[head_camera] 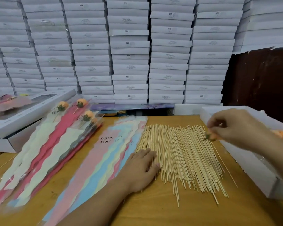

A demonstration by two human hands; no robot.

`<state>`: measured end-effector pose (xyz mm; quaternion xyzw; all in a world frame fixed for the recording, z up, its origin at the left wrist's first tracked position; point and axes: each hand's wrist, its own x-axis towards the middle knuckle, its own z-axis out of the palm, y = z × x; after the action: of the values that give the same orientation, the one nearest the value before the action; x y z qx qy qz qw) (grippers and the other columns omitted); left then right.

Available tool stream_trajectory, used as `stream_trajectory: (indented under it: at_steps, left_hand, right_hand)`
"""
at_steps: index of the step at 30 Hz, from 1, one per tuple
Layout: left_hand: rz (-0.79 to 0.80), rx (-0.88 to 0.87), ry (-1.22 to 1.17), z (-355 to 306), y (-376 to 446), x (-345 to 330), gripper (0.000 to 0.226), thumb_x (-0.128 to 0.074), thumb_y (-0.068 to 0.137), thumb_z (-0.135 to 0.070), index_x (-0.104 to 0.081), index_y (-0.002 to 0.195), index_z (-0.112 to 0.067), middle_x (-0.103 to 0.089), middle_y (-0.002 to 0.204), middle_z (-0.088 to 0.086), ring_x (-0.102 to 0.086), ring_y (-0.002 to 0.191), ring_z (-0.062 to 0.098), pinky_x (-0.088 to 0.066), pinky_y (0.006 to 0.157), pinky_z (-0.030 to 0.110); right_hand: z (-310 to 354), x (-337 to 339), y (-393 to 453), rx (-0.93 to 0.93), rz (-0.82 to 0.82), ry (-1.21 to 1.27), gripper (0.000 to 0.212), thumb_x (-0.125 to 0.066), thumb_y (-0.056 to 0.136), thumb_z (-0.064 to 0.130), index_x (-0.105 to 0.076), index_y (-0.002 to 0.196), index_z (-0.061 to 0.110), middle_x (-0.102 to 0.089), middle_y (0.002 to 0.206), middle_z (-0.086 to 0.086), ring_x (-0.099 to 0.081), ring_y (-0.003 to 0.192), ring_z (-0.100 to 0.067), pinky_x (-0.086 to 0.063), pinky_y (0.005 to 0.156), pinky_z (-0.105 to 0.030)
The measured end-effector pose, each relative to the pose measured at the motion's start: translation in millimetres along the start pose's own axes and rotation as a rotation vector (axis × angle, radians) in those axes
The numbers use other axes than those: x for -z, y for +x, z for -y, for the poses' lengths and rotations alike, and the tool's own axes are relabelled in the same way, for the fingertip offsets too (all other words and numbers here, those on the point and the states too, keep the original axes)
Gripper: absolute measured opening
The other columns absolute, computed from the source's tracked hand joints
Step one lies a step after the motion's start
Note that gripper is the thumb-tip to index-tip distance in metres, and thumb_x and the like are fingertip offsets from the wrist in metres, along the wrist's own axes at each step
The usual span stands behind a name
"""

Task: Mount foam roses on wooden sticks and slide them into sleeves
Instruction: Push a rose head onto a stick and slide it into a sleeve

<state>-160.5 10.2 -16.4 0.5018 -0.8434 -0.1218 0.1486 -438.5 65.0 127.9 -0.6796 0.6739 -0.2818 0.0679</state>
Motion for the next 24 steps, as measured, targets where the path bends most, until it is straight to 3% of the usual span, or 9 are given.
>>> stream_trajectory:
  at_steps: [2,6,8,10,12,14,18,21,24]
  left_hand:
    - [-0.060,-0.017,-0.047,0.9,-1.2,1.6,0.061,-0.038,0.102,-0.056,-0.031,0.156,-0.028,-0.031,0.162,-0.005,-0.023,0.148,0.012,-0.014,0.123,0.033]
    - [-0.123,-0.046,-0.090,2.8,-1.4,1.5,0.073,-0.049,0.091,-0.069,-0.033,0.153,-0.034,-0.043,0.153,-0.011,-0.034,0.140,0.008,-0.026,0.114,0.027]
    - [-0.151,-0.091,-0.132,1.0,-1.3,1.3,0.074,-0.056,0.085,-0.070,-0.039,0.149,-0.038,-0.053,0.141,-0.017,-0.042,0.129,-0.001,-0.034,0.106,0.022]
    - [-0.180,-0.137,-0.218,-1.2,-1.7,0.8,0.057,-0.063,0.084,-0.061,-0.051,0.136,-0.043,-0.061,0.119,-0.026,-0.051,0.110,-0.010,-0.041,0.093,0.013]
    - [-0.212,-0.144,-0.318,-3.2,-3.2,1.9,0.038,-0.067,0.085,-0.049,-0.059,0.122,-0.043,-0.065,0.100,-0.027,-0.059,0.095,-0.006,-0.044,0.076,0.009]
    - [-0.253,-0.137,-0.380,-3.7,-4.2,4.4,0.027,-0.069,0.086,-0.041,-0.065,0.113,-0.040,-0.067,0.095,-0.023,-0.062,0.083,0.000,-0.046,0.067,0.011]
    - [-0.303,-0.066,-0.478,-3.6,-5.5,9.2,0.032,-0.078,0.084,-0.029,-0.064,0.106,-0.049,-0.067,0.093,-0.034,-0.063,0.087,-0.007,-0.047,0.072,0.008]
    - [-0.348,0.079,-0.614,-0.2,-2.1,11.7,0.039,-0.083,0.080,-0.027,-0.070,0.115,-0.036,-0.074,0.096,-0.019,-0.067,0.090,-0.002,-0.055,0.082,0.017]
    - [-0.328,0.150,-0.813,5.7,0.9,15.1,0.046,-0.086,0.076,-0.013,-0.071,0.120,-0.020,-0.077,0.101,-0.004,-0.071,0.097,0.010,-0.057,0.090,0.028]
  right_hand:
    - [11.4,-30.0,1.3,0.007,0.088,0.086,0.018,-0.072,0.088,0.017,-0.067,0.080,0.032,-0.072,0.067,0.015,-0.068,0.064,0.004,-0.057,0.073,-0.031]
    - [33.4,-93.6,0.3,0.084,0.160,0.128,0.027,-0.068,0.091,0.016,-0.062,0.077,0.039,-0.069,0.076,0.013,-0.067,0.070,0.003,-0.049,0.060,-0.013]
    - [41.7,-116.0,-0.6,0.104,0.176,0.151,0.027,-0.069,0.091,0.018,-0.062,0.077,0.041,-0.069,0.079,0.013,-0.067,0.072,0.002,-0.056,0.063,-0.018]
    - [47.9,-131.1,-2.1,0.137,0.188,0.168,0.025,-0.069,0.090,0.020,-0.064,0.078,0.041,-0.069,0.078,0.013,-0.068,0.069,0.001,-0.058,0.066,-0.021]
    - [51.4,-140.0,-3.2,0.168,0.182,0.180,0.020,-0.068,0.090,0.021,-0.067,0.081,0.039,-0.068,0.080,0.015,-0.067,0.070,0.000,-0.057,0.065,-0.019]
    - [52.0,-144.0,-3.3,0.189,0.167,0.191,0.017,-0.068,0.089,0.022,-0.070,0.085,0.038,-0.067,0.083,0.018,-0.064,0.073,0.001,-0.056,0.065,-0.018]
    - [47.1,-140.8,-1.4,0.222,0.092,0.322,0.015,-0.065,0.092,0.026,-0.069,0.096,0.040,-0.065,0.091,0.026,-0.060,0.083,0.008,-0.051,0.064,-0.016]
    - [34.3,-134.3,1.2,0.194,-0.076,0.418,0.020,-0.062,0.095,0.022,-0.068,0.108,0.035,-0.062,0.098,0.029,-0.056,0.088,0.015,-0.046,0.063,-0.004]
    - [11.0,-132.7,3.3,0.067,-0.151,0.377,0.020,-0.060,0.096,0.019,-0.069,0.109,0.031,-0.066,0.102,0.018,-0.062,0.079,0.003,-0.045,0.064,-0.010]
